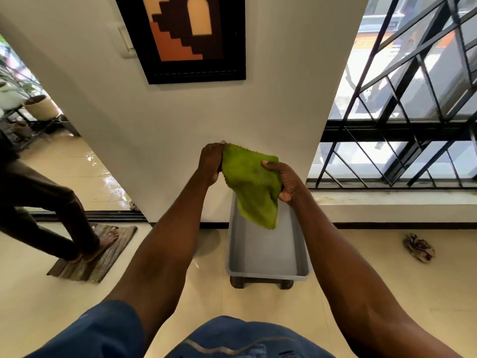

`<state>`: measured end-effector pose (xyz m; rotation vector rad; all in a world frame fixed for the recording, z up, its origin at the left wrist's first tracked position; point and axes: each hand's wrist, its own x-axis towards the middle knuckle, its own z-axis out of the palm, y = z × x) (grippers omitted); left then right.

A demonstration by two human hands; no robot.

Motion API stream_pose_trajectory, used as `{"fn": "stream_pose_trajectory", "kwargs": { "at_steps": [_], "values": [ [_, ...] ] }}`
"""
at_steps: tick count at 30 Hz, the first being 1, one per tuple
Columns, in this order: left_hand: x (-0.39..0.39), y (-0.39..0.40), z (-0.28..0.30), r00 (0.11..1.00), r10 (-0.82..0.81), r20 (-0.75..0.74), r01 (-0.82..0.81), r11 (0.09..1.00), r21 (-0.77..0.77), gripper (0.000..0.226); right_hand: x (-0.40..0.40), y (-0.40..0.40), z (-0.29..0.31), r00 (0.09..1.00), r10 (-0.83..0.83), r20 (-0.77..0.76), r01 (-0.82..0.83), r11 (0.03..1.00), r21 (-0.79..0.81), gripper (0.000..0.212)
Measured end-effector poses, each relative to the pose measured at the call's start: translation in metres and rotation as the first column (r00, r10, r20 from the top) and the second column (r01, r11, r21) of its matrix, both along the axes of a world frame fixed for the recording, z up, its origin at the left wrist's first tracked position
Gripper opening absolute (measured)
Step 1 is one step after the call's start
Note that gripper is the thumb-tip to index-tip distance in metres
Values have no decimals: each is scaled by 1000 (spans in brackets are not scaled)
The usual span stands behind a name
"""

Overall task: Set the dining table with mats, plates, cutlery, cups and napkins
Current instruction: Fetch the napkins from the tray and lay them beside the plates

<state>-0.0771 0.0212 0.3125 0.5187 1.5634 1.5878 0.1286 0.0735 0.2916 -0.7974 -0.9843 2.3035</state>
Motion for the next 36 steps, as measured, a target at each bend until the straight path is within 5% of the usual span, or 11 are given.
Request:
{"fn": "stream_pose_trajectory", "kwargs": {
  "at_steps": [3, 6, 8, 10, 14, 20, 25, 29, 36],
  "values": [
    [16, -11, -17, 923, -133, 360, 139, 990, 8, 53, 0, 0, -8, 996, -91, -3, 91, 994, -55, 32],
    [35, -23, -50, 845, -253, 471, 266, 963, 41, 69, 7, 0, -24, 990, -127, 55, 132, 987, -88, 30],
    [48, -30, -65, 832, -269, 486, 272, 960, 65, 51, 15, 1, -35, 983, -156, 101, 166, 981, -97, 32],
    [56, -33, -75, 852, -253, 458, 245, 966, 78, 29, 24, 0, -42, 975, -177, 132, 191, 976, -104, 30],
    [60, -27, -83, 912, -243, 332, 239, 970, 53, 63, 41, 2, -50, 967, -196, 161, 218, 967, -130, 20],
    [61, -18, -91, 956, -215, 199, 224, 974, -25, 43, 51, 4, -61, 928, -141, 345, 181, 980, -86, 53],
    [54, -17, -93, 969, -210, 131, 224, 969, -105, 20, 50, 6, -65, 878, -181, 443, 221, 974, -39, 19],
    [47, -18, -91, 972, -188, 141, 206, 970, -129, 26, 48, 9, -67, 895, -247, 371, 257, 966, 25, 47],
    [36, -21, -91, 975, -203, 90, 215, 964, -155, 36, 47, 16, -69, 850, -294, 437, 278, 955, 104, 24]
  ]
}}
